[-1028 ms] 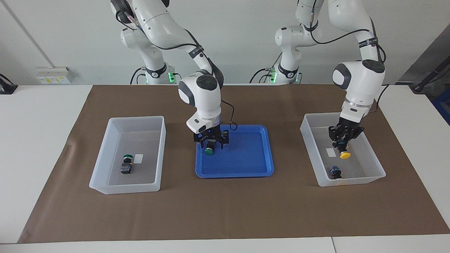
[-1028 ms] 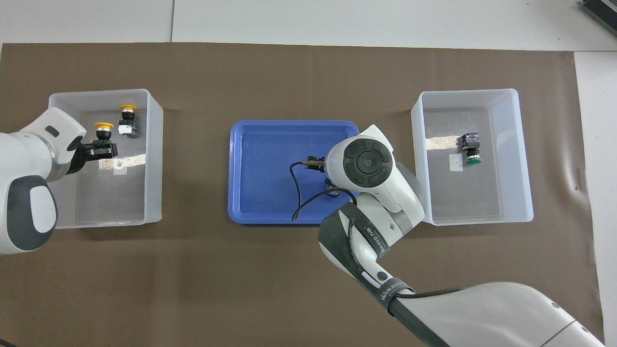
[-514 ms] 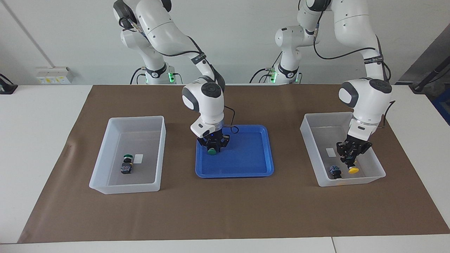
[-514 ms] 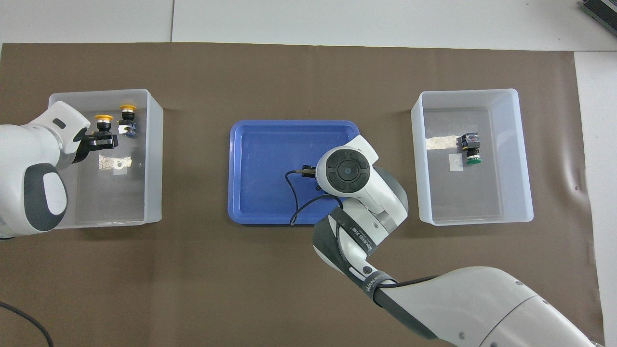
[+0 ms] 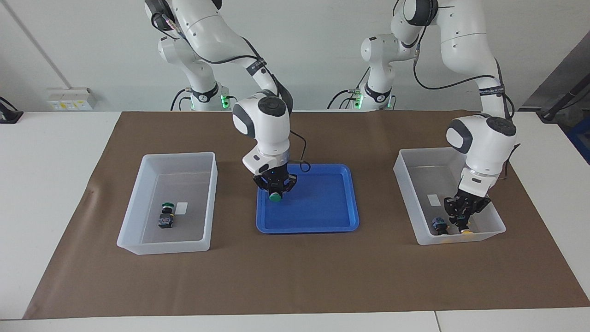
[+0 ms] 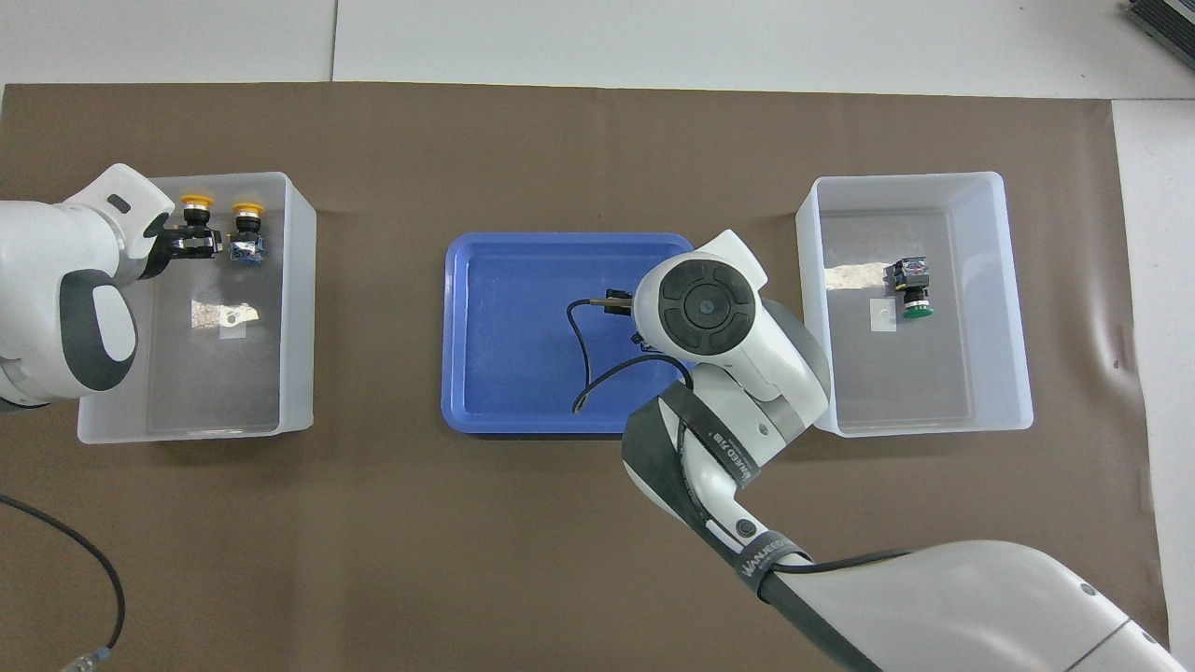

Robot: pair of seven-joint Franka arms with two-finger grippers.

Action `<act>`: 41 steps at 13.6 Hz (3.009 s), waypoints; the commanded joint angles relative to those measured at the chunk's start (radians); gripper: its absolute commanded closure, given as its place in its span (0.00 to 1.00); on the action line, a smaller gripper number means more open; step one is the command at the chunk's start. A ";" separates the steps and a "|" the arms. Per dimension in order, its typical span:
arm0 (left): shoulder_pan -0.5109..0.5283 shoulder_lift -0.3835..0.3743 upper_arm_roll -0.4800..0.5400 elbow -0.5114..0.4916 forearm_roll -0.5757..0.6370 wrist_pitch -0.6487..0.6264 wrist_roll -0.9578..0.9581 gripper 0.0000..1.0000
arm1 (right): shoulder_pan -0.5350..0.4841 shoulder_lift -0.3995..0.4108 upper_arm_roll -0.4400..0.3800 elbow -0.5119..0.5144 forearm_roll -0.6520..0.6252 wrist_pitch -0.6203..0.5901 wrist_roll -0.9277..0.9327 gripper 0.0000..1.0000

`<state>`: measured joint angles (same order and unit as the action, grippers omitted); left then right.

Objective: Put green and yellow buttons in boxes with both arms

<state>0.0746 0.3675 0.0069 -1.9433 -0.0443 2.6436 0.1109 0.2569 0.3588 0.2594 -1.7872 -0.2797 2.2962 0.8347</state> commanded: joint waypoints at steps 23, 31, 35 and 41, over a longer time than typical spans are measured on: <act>-0.171 -0.450 -0.005 -0.201 -0.006 -0.341 0.006 0.00 | -0.455 -0.204 0.004 -0.201 0.160 0.033 -0.600 0.00; -0.191 -0.438 -0.018 0.211 0.064 -0.821 0.004 0.00 | -0.459 -0.343 0.001 0.035 0.171 -0.395 -0.597 0.00; -0.190 -0.329 -0.018 0.481 0.058 -1.099 0.009 0.00 | -0.464 -0.351 -0.022 0.153 0.174 -0.566 -0.605 0.00; -0.177 -0.387 -0.018 0.402 0.049 -1.140 0.000 0.00 | -0.293 -0.374 -0.291 0.180 0.263 -0.640 -0.726 0.00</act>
<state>-0.1006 -0.0070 -0.0176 -1.5365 -0.0048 1.5186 0.1122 -0.1212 -0.0087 0.0837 -1.6139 -0.0588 1.6705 0.1612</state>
